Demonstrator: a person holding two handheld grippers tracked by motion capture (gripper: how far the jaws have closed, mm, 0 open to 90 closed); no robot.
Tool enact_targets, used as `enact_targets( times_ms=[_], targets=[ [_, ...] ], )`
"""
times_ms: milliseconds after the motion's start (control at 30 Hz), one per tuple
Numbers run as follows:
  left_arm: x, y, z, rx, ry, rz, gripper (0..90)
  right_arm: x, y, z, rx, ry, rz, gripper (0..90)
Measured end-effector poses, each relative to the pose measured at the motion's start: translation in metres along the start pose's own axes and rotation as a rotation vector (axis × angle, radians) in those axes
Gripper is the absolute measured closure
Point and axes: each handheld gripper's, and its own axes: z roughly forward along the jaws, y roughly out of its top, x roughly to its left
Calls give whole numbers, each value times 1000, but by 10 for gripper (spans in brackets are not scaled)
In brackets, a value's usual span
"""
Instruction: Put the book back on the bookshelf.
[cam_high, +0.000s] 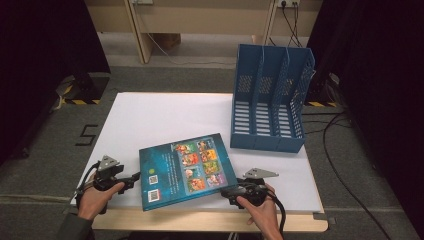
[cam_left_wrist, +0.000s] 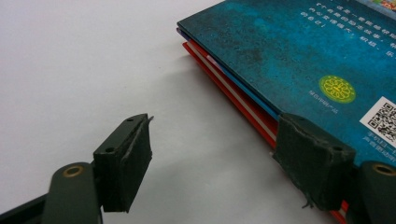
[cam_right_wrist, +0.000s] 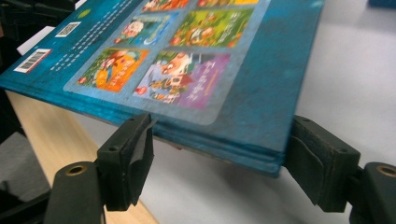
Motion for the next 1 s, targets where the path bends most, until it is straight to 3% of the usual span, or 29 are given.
enact_targets(
  times_ms=[67,267,333,733,767,800,833,1000],
  targets=[
    [-1,0,0,1,4,2,259,-1,-1,2,-3,19,23,254],
    [-5,0,0,-3,14,11,282,-3,4,-1,-25,15,69,252],
    [-9,0,-1,-6,26,32,316,-5,3,-3,-66,54,157,266],
    [-26,1,1,-23,46,67,402,-5,29,-27,-255,46,168,418],
    [-30,2,0,-24,60,92,424,-3,33,-29,-267,42,163,437],
    [-30,2,0,-24,60,92,431,-3,33,-29,-267,42,163,437],
    [-33,2,0,-26,70,108,430,-1,40,-33,-299,33,147,484],
    [-39,4,0,-38,70,119,416,3,53,-40,-337,30,156,555]
  ],
)
